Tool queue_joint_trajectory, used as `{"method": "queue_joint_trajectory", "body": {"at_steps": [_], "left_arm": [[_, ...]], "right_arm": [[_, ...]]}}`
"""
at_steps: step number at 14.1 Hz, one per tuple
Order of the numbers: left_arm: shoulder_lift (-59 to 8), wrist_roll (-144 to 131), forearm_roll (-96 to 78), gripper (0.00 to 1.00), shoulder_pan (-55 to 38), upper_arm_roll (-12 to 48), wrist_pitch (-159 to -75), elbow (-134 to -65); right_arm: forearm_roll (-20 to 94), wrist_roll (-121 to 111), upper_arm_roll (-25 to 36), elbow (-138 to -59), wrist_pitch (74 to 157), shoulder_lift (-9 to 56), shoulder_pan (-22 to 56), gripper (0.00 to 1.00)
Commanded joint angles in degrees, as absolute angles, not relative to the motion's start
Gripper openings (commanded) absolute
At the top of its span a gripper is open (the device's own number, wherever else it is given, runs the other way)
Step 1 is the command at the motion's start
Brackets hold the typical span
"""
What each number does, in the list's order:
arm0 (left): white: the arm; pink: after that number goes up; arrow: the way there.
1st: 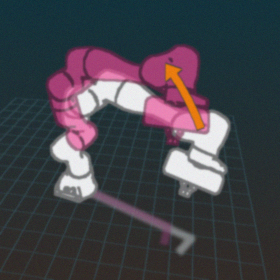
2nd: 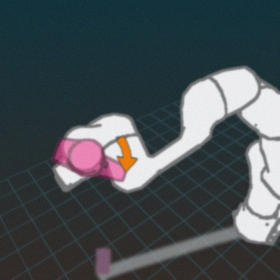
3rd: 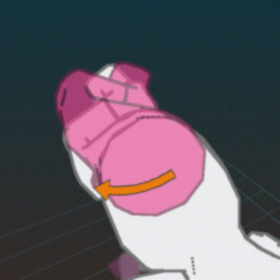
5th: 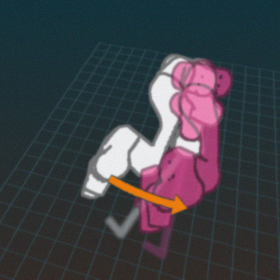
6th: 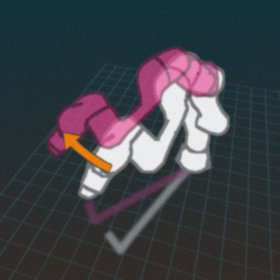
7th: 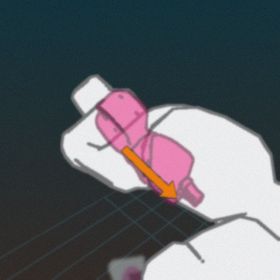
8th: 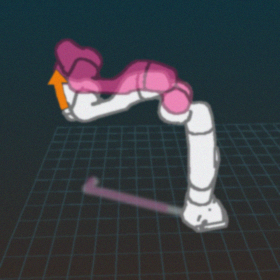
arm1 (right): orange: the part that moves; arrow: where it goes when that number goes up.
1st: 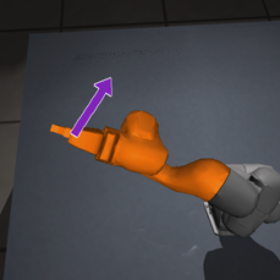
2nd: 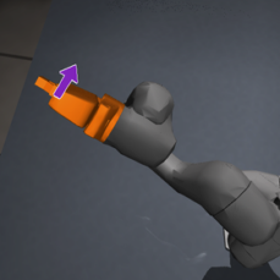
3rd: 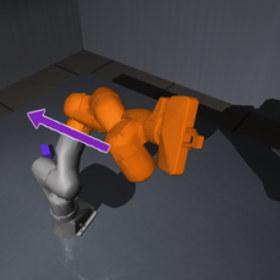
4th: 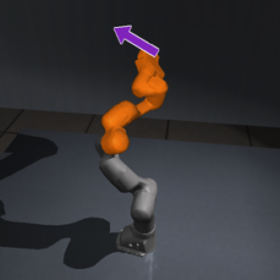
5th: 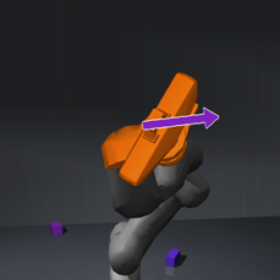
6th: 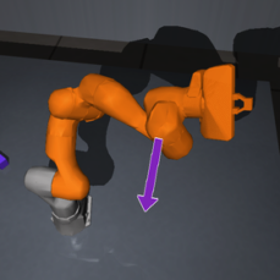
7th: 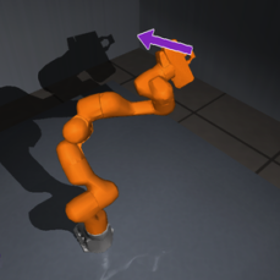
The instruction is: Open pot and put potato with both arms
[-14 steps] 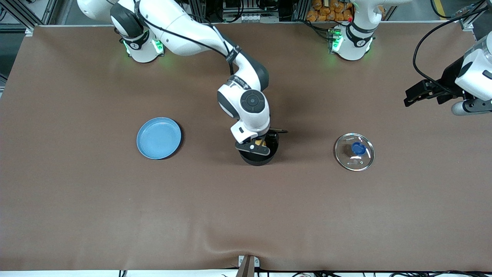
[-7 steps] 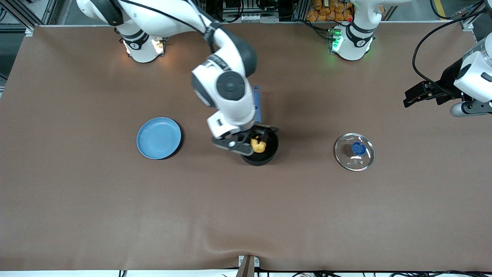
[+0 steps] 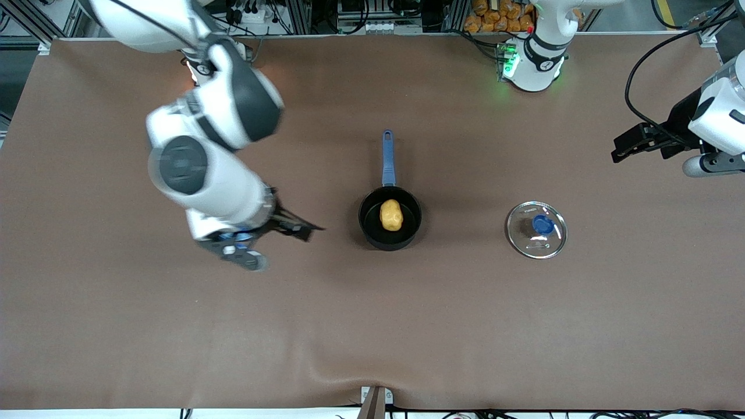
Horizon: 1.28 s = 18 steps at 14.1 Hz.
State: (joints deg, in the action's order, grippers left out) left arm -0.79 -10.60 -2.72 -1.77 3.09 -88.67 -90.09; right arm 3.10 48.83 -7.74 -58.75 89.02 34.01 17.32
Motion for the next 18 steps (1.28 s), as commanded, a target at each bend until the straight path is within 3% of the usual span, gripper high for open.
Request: {"method": "queue_joint_trajectory", "body": {"at_steps": [1, 3, 6, 10, 15, 18], "left_arm": [[-0.18, -10.11, -4.13, 1.0, -1.49, 2.99, -89.21, -90.35], [-0.26, -10.28, -4.13, 1.0, -1.49, 2.99, -89.21, -90.26], [-0.26, -10.28, -4.13, 1.0, -1.49, 2.99, -89.21, -90.26], [-0.26, -10.46, -4.13, 1.0, -1.49, 2.99, -89.21, -90.26], [-0.26, -10.46, -4.13, 1.0, -1.49, 2.99, -89.3, -90.26], [-0.26, -10.46, -4.13, 1.0, -1.49, 2.99, -89.3, -90.18]], "right_arm": [[2.11, 40.56, -9.93, -60.03, 83.95, 29.11, 10.92, 1.0], [2.11, 32.73, -11.15, -60.29, 81.66, 26.73, 5.48, 1.0], [1.06, 25.76, -18.71, -60.99, 79.19, 24.0, -4.99, 1.0], [-4.39, 24.88, -18.55, -68.27, 79.89, 15.4, -4.92, 1.0], [-2.82, 14.34, -9.5, -76.18, 80.16, 5.74, -0.44, 1.0], [-2.29, 8.39, -5.21, -90.21, 86.98, -4.09, -0.36, 1.0]]}}
